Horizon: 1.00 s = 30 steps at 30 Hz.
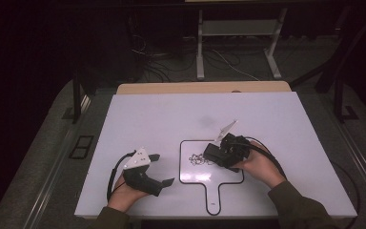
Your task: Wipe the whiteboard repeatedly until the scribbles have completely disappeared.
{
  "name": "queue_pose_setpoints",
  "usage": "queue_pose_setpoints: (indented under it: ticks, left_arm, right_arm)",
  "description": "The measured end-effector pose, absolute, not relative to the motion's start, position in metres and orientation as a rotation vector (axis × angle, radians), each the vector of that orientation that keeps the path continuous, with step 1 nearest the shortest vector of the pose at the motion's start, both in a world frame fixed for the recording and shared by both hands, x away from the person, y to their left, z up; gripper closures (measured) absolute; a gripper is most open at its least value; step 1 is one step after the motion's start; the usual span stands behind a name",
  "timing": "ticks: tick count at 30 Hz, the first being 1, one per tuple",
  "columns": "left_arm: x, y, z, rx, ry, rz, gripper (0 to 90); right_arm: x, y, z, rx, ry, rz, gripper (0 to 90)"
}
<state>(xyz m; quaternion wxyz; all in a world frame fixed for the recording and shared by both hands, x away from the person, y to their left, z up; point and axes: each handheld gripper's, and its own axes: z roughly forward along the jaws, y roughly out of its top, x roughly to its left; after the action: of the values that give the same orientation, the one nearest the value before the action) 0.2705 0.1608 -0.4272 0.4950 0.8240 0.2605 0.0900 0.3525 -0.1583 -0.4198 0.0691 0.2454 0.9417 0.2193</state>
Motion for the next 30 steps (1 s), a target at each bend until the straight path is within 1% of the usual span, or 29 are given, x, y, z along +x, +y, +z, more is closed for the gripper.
queue_pose_setpoints:
  ticks: [5,18,23,30]
  left_arm:
    - [0.27,0.161,-0.427,1.999,0.63,0.219,0.0]
    - [0.271,0.16,-0.428,2.002,0.631,0.215,0.0]
    - [0.271,0.16,-0.428,2.002,0.63,0.215,0.0]
    - [0.27,0.161,-0.427,2.001,0.627,0.218,0.0]
  right_arm:
    - [0.348,-0.147,-0.419,0.7,2.855,0.654,38.7]
    - [0.381,-0.154,-0.42,0.796,2.791,0.632,38.7]
    - [0.377,-0.149,-0.419,0.783,2.801,0.629,38.7]
    - [0.361,-0.133,-0.419,0.68,2.846,0.62,38.7]
